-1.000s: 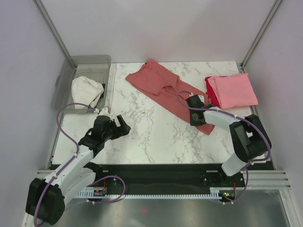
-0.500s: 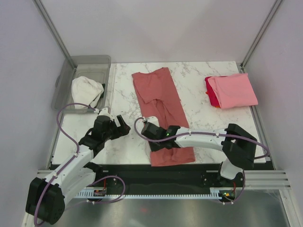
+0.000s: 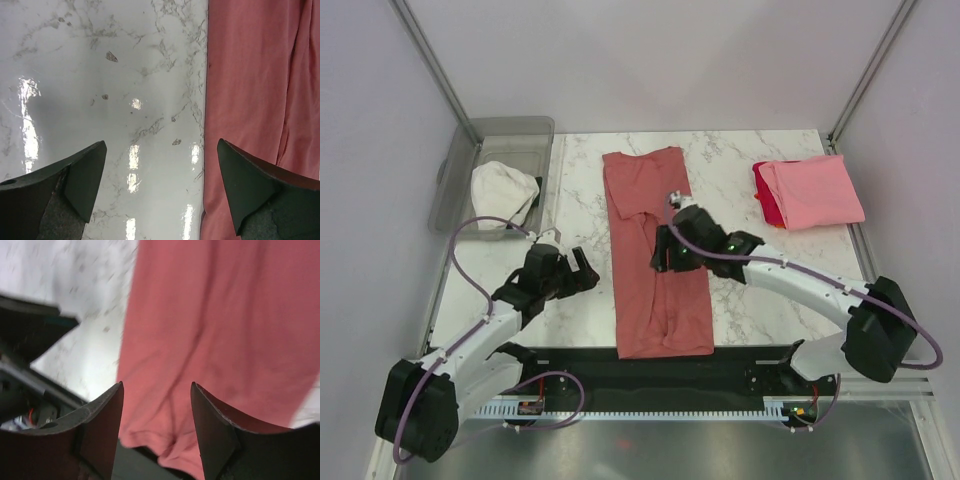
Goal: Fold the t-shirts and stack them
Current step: Fold the tshirt
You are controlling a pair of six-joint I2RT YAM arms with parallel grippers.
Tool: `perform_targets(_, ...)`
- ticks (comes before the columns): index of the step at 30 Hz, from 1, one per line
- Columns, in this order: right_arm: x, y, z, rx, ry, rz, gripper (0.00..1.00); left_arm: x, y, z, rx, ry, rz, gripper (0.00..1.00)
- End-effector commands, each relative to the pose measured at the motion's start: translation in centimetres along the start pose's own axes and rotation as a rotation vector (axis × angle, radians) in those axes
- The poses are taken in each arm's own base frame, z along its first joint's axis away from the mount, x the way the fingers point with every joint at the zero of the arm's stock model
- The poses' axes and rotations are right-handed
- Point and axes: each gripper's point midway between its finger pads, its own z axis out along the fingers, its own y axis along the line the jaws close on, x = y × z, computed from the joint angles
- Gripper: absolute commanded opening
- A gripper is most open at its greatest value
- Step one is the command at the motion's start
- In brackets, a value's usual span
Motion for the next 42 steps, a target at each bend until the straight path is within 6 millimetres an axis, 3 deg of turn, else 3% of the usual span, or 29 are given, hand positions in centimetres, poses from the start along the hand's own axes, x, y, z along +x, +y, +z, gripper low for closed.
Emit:
perform_targets(1,-4.4,-5.6,-0.8,0.063,-0.076,0.039,0.64,0.3,-1.7,0.2,0.065,0.040,0.026,1.00)
perform_targets(4,-7.1,-8.7,0.5,0.080,-0.092,0.087,0.61,1.0,-2.2,0.5,0.083,0.073,0.036,1.00)
perform_targets(5,-8.3,-10.8,1.4,0.072,-0.081,0.141,0.60,1.0,-2.4,0.7,0.089,0.079,0.036,1.00)
perform_targets(7,-10.4,-12.4,2.5,0.047,-0.108,0.171,0.58,0.7,-2.9,0.9,0.096,0.089,0.032,1.00)
perform_targets(8,-10.9,-14.9,3.5,0.076,-0.099,0.206,0.58,1.2,-3.0,1.3,0.097,0.119,0.031,0.99)
perform_targets(10,-13.7,-16.1,4.2,0.073,-0.134,0.205,0.59,0.7,-3.5,1.6,0.103,0.124,0.028,0.99)
perform_targets(11,-15.2,-17.8,5.2,0.085,-0.143,0.219,0.59,1.0,-3.4,1.9,0.094,0.142,0.028,0.99)
perform_targets(16,-18.2,-21.8,8.9,0.042,-0.114,0.259,0.59,0.4,-3.5,2.4,0.084,0.140,0.048,0.99)
perform_targets(17,-18.6,-22.6,10.4,0.036,-0.104,0.266,0.59,0.3,-3.4,2.5,0.079,0.137,0.053,0.99)
perform_targets(22,-19.9,-25.2,14.6,0.002,-0.084,0.310,0.59,-0.2,-3.4,2.6,0.083,0.102,0.062,0.99)
perform_targets(26,-20.9,-25.8,16.5,-0.037,-0.085,0.324,0.59,-0.6,-3.6,2.2,0.105,0.064,0.067,0.99)
perform_targets(34,-21.1,-24.7,19.8,-0.121,-0.057,0.335,0.57,0.0,-4.1,2.2,0.151,0.078,0.078,0.99)
perform_targets(37,-20.8,-24.8,20.8,-0.110,-0.053,0.329,0.48,0.1,-4.1,2.3,0.157,0.075,0.072,0.99)
perform_targets(40,-21.0,-26.1,21.2,-0.061,-0.071,0.353,0.18,0.2,-4.1,2.4,0.159,0.078,0.071,0.99)
perform_targets(41,-21.2,-26.5,21.2,-0.044,-0.081,0.360,0.03,0.3,-4.1,2.4,0.162,0.081,0.074,0.99)
perform_targets(42,-21.6,-27.5,21.1,-0.006,-0.103,0.389,0.00,0.3,-4.2,2.4,0.165,0.079,0.073,0.99)
